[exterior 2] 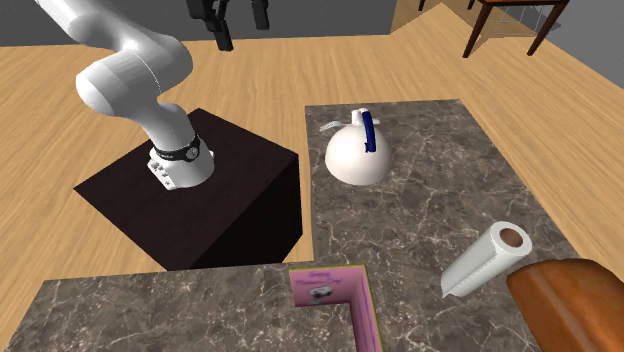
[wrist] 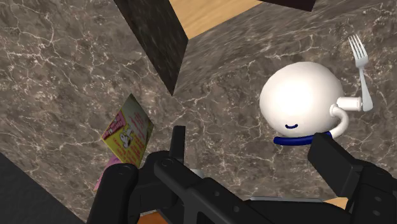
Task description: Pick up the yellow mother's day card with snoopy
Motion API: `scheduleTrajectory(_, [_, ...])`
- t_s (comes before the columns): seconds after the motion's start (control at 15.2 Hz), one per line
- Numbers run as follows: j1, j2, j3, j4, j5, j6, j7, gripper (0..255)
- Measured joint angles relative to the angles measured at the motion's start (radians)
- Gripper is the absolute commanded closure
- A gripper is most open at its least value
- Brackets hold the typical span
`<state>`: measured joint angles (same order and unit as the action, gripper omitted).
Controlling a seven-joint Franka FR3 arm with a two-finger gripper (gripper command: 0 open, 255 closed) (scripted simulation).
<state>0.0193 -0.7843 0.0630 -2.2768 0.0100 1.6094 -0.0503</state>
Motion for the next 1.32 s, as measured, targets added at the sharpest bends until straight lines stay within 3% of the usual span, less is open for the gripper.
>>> scheduleTrajectory(0.46, [-0.021,0.145,-0.033,0.008,-0.018,0.12,-0.028,0])
scheduleTrajectory(1.32, [-0.063,0.589,-0.109,0.165,-0.029,0.366,-0.099,0])
